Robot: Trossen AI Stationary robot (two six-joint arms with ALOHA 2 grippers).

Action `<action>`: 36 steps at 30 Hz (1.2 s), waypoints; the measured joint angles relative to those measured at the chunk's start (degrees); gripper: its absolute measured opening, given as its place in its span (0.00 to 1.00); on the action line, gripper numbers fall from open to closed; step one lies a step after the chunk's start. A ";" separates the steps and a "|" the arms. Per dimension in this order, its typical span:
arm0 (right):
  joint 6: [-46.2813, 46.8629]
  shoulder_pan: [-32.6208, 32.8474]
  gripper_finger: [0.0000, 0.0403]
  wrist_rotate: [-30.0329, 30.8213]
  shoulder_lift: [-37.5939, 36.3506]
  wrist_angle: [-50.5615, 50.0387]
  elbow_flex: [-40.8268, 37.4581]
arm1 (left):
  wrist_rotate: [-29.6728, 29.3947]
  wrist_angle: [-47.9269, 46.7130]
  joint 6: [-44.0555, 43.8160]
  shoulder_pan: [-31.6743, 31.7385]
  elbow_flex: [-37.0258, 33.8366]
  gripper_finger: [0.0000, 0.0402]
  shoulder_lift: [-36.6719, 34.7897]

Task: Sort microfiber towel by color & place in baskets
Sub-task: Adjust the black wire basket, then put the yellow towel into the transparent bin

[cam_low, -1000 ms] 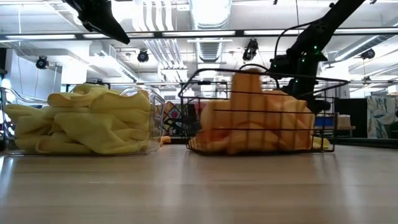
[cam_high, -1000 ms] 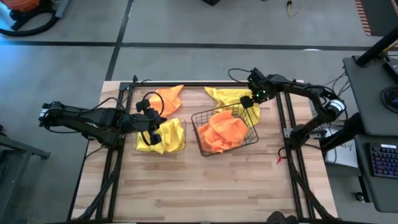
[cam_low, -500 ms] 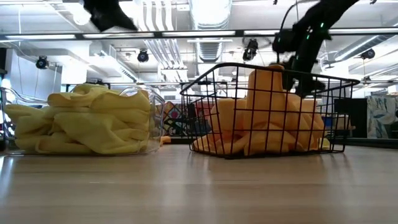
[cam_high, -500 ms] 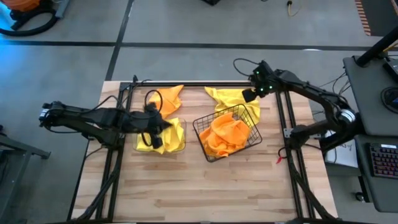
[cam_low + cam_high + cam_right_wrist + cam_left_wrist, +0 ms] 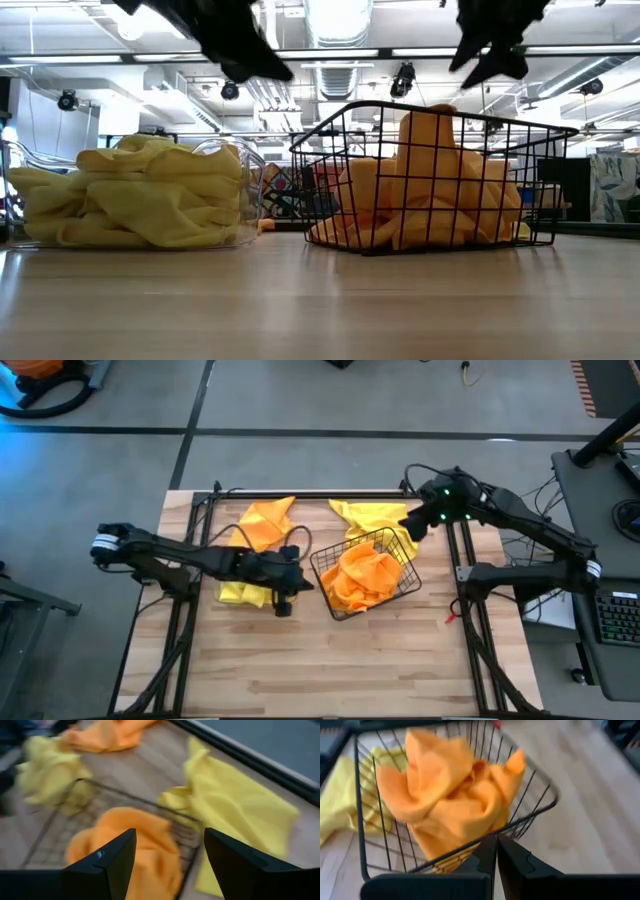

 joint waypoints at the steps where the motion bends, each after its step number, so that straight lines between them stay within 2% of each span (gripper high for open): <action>1: 0.70 1.70 0.57 -0.03 -0.64 -0.04 0.20 | 0.00 -0.21 0.18 0.49 0.17 0.00 1.07; 9: 2.52 15.23 0.57 -1.11 -1.40 0.31 0.99 | -0.48 -0.48 0.17 6.46 2.37 0.00 7.62; 15: 3.50 20.54 0.57 -1.08 0.51 0.59 0.99 | -0.39 -3.68 0.11 10.49 4.42 0.00 9.87; 21: 3.62 21.73 0.57 -0.98 2.92 0.81 0.99 | -0.50 -5.68 0.26 13.39 5.64 0.00 10.32; 25: 3.20 21.71 0.57 -0.27 4.79 0.86 0.99 | -4.11 -8.43 0.29 14.93 6.82 0.00 10.32; 28: 3.45 21.73 0.57 2.77 6.14 0.78 0.99 | -6.49 -11.55 -0.27 16.04 7.87 0.00 10.32; 31: 4.03 21.42 0.57 7.00 7.14 0.55 1.01 | -6.49 -13.14 -0.94 16.59 8.67 0.00 10.32; 36: 4.18 19.61 0.57 11.92 8.48 0.22 1.01 | -4.04 -13.01 -1.16 16.21 10.56 0.00 10.04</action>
